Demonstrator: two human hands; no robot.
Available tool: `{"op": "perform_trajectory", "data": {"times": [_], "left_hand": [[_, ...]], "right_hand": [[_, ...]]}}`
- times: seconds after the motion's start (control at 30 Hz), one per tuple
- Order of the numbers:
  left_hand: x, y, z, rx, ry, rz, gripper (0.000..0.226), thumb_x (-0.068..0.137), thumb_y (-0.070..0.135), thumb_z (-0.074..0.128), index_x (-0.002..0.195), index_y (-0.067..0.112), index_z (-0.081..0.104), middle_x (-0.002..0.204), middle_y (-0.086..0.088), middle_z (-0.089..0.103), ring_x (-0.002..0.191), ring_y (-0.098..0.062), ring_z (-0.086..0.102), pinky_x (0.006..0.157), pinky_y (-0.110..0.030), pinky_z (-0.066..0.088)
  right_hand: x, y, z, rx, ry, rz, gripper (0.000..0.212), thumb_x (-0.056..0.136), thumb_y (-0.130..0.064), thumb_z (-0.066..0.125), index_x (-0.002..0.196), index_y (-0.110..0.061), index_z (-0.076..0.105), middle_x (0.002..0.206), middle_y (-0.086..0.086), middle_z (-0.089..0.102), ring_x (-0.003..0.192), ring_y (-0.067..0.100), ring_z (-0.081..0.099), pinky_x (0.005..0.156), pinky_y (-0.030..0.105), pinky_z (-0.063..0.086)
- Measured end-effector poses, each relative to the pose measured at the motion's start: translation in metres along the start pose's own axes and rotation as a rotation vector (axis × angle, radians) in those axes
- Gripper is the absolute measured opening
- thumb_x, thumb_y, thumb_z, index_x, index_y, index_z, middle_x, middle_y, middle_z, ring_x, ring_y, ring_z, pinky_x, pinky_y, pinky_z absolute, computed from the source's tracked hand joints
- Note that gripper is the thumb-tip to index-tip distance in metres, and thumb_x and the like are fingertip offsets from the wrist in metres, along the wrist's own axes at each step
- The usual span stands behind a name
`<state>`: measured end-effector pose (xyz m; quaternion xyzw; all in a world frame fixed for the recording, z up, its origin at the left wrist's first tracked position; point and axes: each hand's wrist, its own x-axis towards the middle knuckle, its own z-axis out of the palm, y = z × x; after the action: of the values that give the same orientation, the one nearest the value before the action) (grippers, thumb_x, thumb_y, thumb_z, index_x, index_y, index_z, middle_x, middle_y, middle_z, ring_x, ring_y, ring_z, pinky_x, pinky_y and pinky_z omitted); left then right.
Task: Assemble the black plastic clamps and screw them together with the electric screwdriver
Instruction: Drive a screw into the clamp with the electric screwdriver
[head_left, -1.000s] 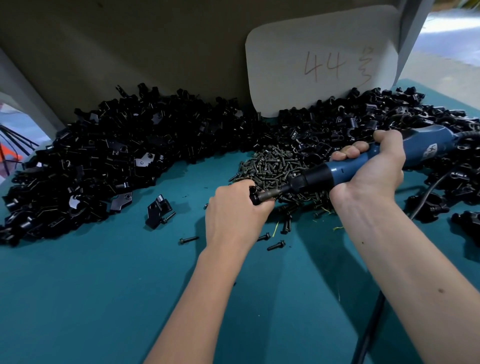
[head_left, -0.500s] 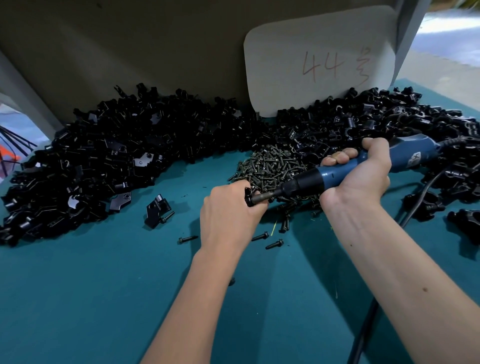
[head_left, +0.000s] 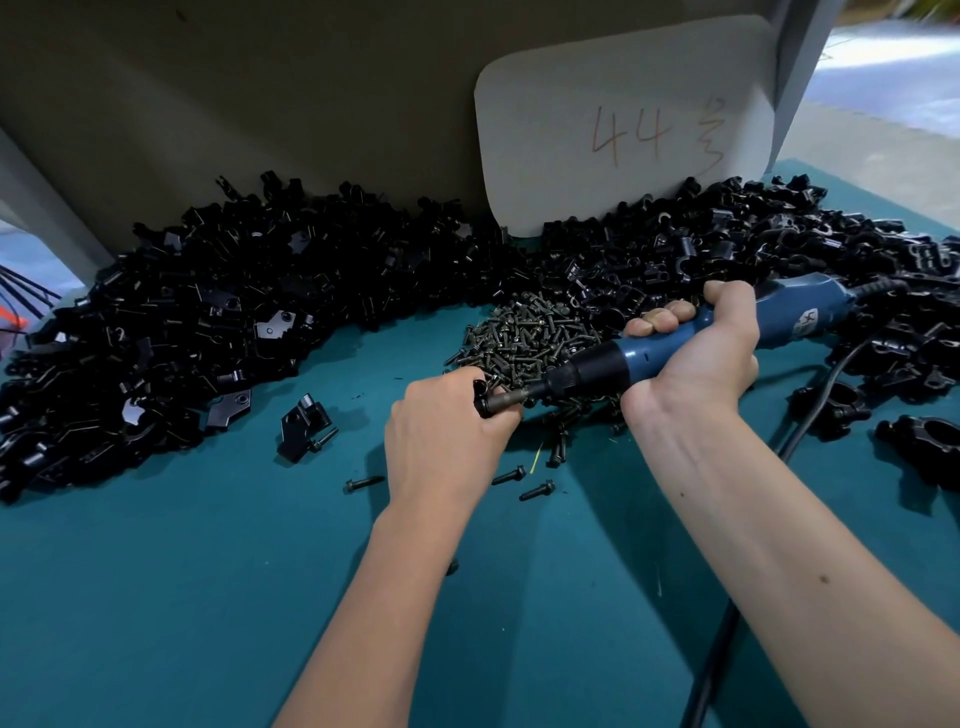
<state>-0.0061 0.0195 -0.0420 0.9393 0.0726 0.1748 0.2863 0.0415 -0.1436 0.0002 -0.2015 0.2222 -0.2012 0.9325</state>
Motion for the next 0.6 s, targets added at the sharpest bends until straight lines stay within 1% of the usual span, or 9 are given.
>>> {"op": "perform_trajectory", "data": {"times": [0.17, 0.3, 0.37, 0.5, 0.6], "left_hand": [[-0.002, 0.002, -0.001, -0.01, 0.044, 0.013, 0.036, 0.079, 0.038, 0.071, 0.06, 0.019, 0.048, 0.053, 0.004, 0.047, 0.051, -0.023, 0.047, 0.047, -0.03, 0.025], [-0.002, 0.004, -0.001, 0.012, 0.084, 0.034, 0.036, 0.084, 0.039, 0.069, 0.062, 0.018, 0.049, 0.055, 0.004, 0.046, 0.052, -0.025, 0.047, 0.047, -0.032, 0.029], [-0.002, 0.006, 0.001, 0.03, 0.101, 0.051, 0.036, 0.086, 0.039, 0.07, 0.064, 0.018, 0.05, 0.058, 0.005, 0.047, 0.055, -0.025, 0.048, 0.048, -0.034, 0.031], [-0.002, 0.01, 0.002, 0.048, 0.149, 0.09, 0.042, 0.09, 0.036, 0.067, 0.062, 0.021, 0.039, 0.058, 0.006, 0.04, 0.054, -0.026, 0.042, 0.05, -0.034, 0.027], [-0.003, 0.011, 0.005, 0.042, 0.177, 0.105, 0.042, 0.09, 0.036, 0.067, 0.063, 0.021, 0.038, 0.058, 0.007, 0.037, 0.052, -0.024, 0.038, 0.05, -0.033, 0.025]], "right_hand": [[0.0, 0.0, 0.002, 0.004, 0.008, 0.005, 0.019, 0.088, -0.007, 0.062, 0.092, -0.011, 0.044, 0.06, 0.001, 0.047, 0.048, 0.017, 0.042, 0.05, 0.028, 0.04], [0.0, -0.003, 0.003, 0.005, 0.02, 0.019, 0.018, 0.088, -0.007, 0.061, 0.085, -0.011, 0.044, 0.06, 0.001, 0.047, 0.047, 0.016, 0.042, 0.05, 0.028, 0.039], [0.001, -0.005, 0.003, 0.003, 0.037, 0.022, 0.018, 0.088, -0.007, 0.062, 0.084, -0.011, 0.044, 0.059, 0.0, 0.047, 0.047, 0.017, 0.041, 0.05, 0.028, 0.039], [0.002, -0.009, 0.004, 0.0, 0.054, 0.014, 0.019, 0.087, -0.007, 0.062, 0.082, -0.011, 0.044, 0.058, 0.0, 0.047, 0.045, 0.017, 0.042, 0.05, 0.028, 0.04], [0.004, -0.011, 0.005, -0.01, 0.06, 0.02, 0.02, 0.086, -0.007, 0.063, 0.08, -0.011, 0.044, 0.058, 0.0, 0.048, 0.045, 0.017, 0.042, 0.049, 0.028, 0.04]]}}
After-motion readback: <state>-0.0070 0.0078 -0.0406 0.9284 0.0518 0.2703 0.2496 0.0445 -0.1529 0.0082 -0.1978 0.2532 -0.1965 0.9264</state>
